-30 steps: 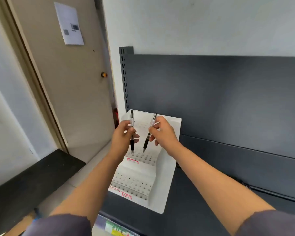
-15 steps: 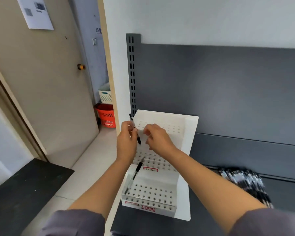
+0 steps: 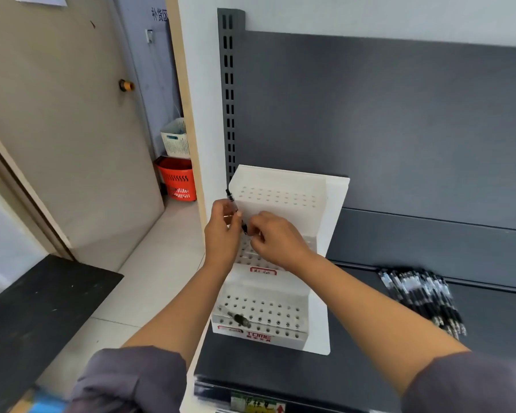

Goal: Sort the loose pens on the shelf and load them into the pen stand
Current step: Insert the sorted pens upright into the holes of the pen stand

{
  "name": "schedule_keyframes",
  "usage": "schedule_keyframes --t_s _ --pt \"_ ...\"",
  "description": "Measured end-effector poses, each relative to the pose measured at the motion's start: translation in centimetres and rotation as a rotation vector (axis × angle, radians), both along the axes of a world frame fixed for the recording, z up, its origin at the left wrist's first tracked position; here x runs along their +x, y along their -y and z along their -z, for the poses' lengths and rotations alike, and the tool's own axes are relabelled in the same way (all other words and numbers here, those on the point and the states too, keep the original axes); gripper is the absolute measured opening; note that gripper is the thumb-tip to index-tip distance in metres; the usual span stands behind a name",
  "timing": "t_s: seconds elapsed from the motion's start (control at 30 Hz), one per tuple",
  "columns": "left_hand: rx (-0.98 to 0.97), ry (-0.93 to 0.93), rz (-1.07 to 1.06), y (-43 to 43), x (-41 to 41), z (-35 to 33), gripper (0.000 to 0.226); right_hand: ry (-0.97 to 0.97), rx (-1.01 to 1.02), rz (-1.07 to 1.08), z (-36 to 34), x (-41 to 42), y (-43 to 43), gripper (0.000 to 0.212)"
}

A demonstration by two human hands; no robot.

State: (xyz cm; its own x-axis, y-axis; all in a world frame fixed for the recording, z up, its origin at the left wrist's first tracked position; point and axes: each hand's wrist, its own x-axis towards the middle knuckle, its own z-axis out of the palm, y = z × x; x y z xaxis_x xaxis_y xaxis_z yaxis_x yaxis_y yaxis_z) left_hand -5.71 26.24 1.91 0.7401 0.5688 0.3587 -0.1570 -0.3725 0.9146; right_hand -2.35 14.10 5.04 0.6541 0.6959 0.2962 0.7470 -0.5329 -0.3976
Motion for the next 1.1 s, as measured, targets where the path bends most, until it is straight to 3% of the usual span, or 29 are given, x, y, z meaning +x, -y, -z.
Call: schedule_keyframes --t_s 0.23,0.37,0.63,0.8,0.97,1.1 --pt "0.163 0.055 -0.001 -0.1 -0.8 -0.9 0.012 -0.025 -0.063 -0.085 0.1 -1.8 -0.1 0.019" --pt "0.124 0.17 -0.011 -0.7 -0.3 -3.7 0.012 -0.042 -0.034 -0.102 0.7 -2.6 0.0 0.021" --pt "0.047 0.133 -0.027 -1.5 -3.1 -1.5 0.015 -0.163 -0.227 -0.183 3.3 -4.4 -0.8 0.036" --pt "0.031 0.143 -0.086 -2.4 -4.8 -2.1 0.013 -0.155 -0.484 -0.339 5.0 -5.2 -1.0 0.056" --pt "0.041 0.082 -0.17 -3.2 -7.6 -2.1 0.014 -0.115 -0.433 -0.383 6.7 -6.8 -1.8 0.028" --pt "0.036 0.033 -0.22 -2.7 -9.7 -1.6 0.012 -0.141 -0.321 -0.363 6.1 -7.5 -1.5 0.027"
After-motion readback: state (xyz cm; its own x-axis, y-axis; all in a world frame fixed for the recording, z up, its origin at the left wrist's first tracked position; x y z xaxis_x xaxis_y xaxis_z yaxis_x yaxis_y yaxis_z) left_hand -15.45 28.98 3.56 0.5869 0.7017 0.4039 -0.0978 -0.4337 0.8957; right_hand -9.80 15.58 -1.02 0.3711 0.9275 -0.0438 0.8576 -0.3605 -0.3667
